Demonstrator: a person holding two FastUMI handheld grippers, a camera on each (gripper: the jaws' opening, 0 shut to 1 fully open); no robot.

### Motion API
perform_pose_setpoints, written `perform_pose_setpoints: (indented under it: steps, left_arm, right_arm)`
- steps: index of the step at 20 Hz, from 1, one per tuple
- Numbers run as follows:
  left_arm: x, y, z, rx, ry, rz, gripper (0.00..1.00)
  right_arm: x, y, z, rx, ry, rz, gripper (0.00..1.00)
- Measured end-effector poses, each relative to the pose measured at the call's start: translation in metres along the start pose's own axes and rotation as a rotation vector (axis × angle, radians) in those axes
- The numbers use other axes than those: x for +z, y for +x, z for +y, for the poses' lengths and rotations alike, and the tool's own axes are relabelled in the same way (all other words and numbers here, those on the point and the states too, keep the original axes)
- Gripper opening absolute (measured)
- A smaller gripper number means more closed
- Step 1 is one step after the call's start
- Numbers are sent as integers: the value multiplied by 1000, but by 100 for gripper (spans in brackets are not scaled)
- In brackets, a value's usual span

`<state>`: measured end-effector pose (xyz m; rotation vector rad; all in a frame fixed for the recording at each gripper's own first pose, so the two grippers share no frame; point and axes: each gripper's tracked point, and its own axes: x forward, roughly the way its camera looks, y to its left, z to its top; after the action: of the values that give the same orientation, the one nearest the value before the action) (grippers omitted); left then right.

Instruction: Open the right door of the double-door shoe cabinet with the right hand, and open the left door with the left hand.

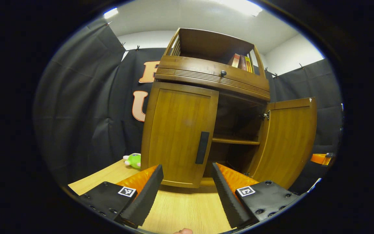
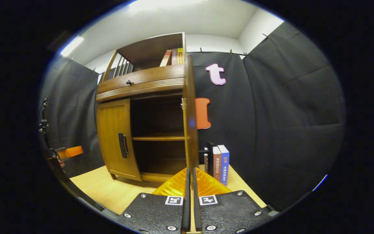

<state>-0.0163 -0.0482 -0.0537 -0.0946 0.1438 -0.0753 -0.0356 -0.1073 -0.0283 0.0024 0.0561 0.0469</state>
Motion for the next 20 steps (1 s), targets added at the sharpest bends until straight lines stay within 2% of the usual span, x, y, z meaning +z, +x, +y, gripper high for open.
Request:
perform_pose_setpoints:
  steps: [1,2,3,4,8,10,12,13,17,18,20]
  left_arm:
    - [1,2,0,-2,-2,-2,95]
    - [3,4,-1,-2,-1,-4,95]
    - [4,6,-1,-4,5,-6,95]
    - [7,7,-3,-5,14,-9,95]
    - [11,11,-5,-16,29,-14,97]
    - [11,15,-7,-22,46,-10,94]
    - [8,28,-14,-37,57,-6,96]
    - [8,37,-19,-49,58,-6,96]
    - [10,94,-42,-98,64,-48,96]
    - [13,110,-44,-101,79,-63,94]
    - [15,145,-46,-95,125,-96,96]
  right_arm:
    - [3,4,13,15,-9,0,4]
    - [6,8,25,23,-19,-2,13]
    - [8,11,31,29,-25,-5,14]
    - [7,17,36,22,-28,-7,7]
    - [-26,34,57,37,-15,52,54]
    - [-34,39,64,45,9,71,77]
    - [-45,39,79,70,54,90,100]
    - [-50,35,89,99,75,100,92]
    - [-52,26,102,135,80,111,92]
    - [-53,23,103,136,87,112,92]
    - [-55,15,106,144,113,116,92]
